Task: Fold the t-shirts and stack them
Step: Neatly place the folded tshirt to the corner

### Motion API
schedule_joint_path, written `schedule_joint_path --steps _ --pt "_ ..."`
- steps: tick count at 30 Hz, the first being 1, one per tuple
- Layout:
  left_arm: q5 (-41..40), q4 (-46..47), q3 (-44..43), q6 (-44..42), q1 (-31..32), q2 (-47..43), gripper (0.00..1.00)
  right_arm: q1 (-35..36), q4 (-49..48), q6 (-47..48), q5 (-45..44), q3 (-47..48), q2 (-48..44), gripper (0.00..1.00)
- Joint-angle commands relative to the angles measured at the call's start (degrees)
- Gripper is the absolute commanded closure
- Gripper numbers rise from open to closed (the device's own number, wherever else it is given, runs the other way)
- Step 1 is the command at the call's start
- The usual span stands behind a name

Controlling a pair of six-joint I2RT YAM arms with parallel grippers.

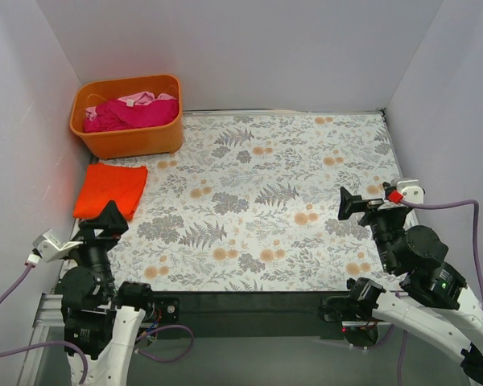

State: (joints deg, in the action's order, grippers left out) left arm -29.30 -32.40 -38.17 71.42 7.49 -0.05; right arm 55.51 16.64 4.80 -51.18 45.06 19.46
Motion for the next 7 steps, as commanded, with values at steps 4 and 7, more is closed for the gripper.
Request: schedule_joint_path --steps 4,7 --pt "-2.34 1.73 0.20 0.21 0.16 -3.20 0.03 -0.13 -6.27 1.88 0.90 -1.90 0.22 0.02" --pt "-2.87 1.90 0.82 -0.40 0.16 -3.20 0.03 -0.14 -7.24 3.10 2.21 -2.43 0.75 0.02"
